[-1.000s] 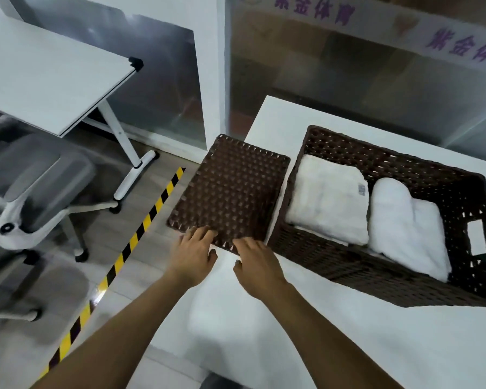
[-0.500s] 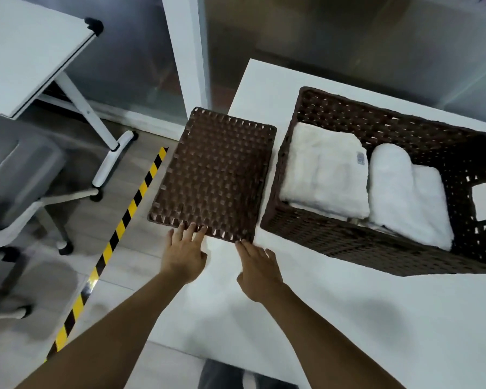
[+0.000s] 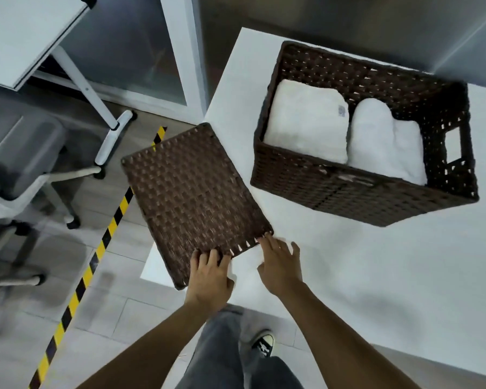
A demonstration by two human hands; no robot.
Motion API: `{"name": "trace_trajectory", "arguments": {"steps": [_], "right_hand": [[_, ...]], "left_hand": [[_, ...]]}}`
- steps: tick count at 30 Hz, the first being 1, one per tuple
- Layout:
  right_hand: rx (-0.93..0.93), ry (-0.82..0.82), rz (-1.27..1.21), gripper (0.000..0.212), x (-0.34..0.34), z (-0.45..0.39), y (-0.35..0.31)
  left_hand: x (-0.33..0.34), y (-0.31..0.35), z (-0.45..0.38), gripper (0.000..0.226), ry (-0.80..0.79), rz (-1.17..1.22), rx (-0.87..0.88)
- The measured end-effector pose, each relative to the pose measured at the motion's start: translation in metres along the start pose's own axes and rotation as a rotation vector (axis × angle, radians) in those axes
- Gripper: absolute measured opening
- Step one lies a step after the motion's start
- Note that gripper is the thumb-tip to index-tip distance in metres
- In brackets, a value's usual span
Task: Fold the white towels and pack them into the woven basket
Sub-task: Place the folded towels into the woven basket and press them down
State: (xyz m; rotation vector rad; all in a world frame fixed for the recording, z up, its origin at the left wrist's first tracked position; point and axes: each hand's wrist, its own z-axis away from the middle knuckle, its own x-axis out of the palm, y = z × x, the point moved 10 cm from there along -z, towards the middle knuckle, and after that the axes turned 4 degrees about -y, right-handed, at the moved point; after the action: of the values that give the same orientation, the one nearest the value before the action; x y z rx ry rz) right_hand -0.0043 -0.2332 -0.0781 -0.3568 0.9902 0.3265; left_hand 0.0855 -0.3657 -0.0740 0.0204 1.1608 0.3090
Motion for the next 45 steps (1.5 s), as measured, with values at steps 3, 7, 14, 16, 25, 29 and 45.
{"name": "trace_trajectory", "arguments": {"steps": [3,7,14,16,25,29,45], "right_hand": [[0.066,0.017,-0.004,0.062,0.011,0.029,0.027],[0.174,0.075,-0.046,0.056,0.027,0.071,0.076],[0.412,0.089,-0.071,0.059,0.051,0.142,0.173],[0.514,0.051,-0.065,0.060,0.053,0.157,0.205],[0.691,0.130,-0.506,0.052,0.080,0.215,0.263],[0.678,0.145,-0.864,0.044,0.097,0.216,0.242],[0.682,0.585,-1.127,0.036,0.034,0.272,0.247]], "left_hand": [[0.022,0.037,0.025,0.056,-0.107,0.039,0.073],[0.049,0.085,0.060,0.058,-0.161,0.102,0.225],[0.053,0.085,0.085,0.056,-0.087,0.148,0.108],[0.044,0.069,0.079,0.055,-0.052,0.129,0.040],[0.011,0.015,0.035,0.064,-0.029,0.261,-0.248],[0.028,0.024,0.027,0.068,-0.091,0.319,-0.295],[-0.016,0.033,0.108,0.039,0.186,0.713,-0.387]]}}
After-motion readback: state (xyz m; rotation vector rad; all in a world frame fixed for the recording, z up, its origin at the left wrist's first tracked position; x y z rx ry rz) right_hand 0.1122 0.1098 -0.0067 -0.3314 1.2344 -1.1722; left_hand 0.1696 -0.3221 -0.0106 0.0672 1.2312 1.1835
